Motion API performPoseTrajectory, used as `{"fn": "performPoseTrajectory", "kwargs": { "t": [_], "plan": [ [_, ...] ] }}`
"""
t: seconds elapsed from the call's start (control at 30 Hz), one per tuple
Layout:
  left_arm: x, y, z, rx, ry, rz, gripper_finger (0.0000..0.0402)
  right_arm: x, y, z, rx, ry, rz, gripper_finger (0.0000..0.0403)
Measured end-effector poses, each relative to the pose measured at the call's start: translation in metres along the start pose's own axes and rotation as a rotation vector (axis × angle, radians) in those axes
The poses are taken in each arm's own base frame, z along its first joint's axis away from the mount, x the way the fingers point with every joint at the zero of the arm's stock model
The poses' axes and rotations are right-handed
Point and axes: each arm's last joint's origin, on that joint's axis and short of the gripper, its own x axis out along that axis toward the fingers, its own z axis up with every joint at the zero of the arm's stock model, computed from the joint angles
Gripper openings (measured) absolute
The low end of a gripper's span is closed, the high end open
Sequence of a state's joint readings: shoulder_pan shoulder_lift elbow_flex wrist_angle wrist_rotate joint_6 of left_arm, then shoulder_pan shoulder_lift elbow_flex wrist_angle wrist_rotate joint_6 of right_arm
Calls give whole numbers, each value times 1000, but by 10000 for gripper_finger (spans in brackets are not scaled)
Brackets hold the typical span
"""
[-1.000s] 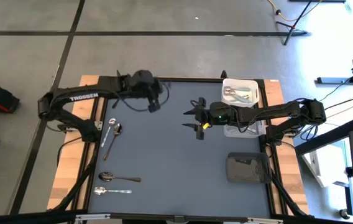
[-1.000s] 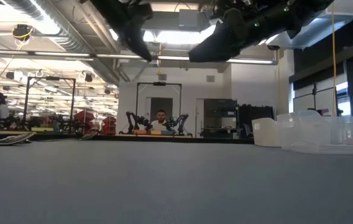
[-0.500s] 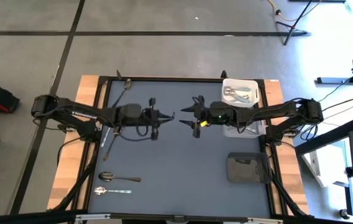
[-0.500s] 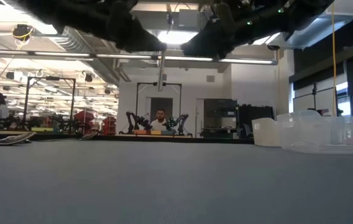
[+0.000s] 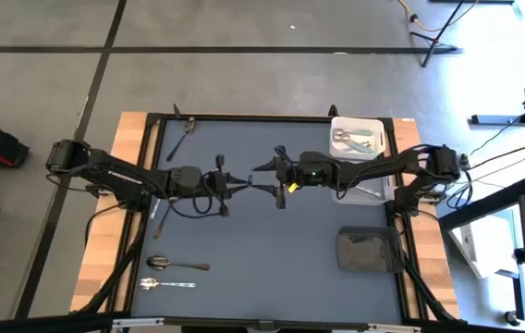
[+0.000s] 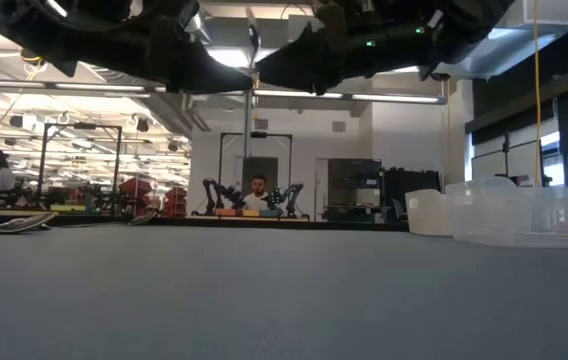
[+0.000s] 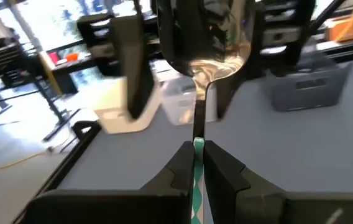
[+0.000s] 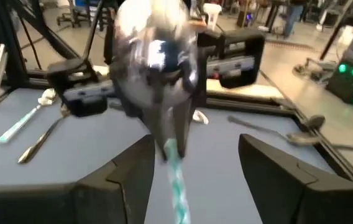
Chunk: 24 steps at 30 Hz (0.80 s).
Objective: Sort silverware by color (type)
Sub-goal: Put the white green spoon into the transparent bin
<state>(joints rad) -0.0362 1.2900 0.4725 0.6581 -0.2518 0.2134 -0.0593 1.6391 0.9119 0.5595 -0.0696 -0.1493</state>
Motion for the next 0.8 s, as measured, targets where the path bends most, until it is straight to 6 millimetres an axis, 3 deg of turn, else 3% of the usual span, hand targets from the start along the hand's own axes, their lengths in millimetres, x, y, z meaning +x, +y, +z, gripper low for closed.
{"fn": "performPoseTrajectory", "kwargs": {
  "t": [0.3,0.4,0.63,0.8],
  "plan": [
    [0,0,-1,1,13,18,21,16,0,1,-16,-55,8,212],
    [0,0,-1,1,12,18,21,16,0,1,-17,-57,12,171],
    [0,1,-1,-4,10,21,21,16,0,0,-21,-51,32,16],
    [0,1,-1,-27,9,20,22,16,1,0,-21,-51,40,16]
  ]
}}
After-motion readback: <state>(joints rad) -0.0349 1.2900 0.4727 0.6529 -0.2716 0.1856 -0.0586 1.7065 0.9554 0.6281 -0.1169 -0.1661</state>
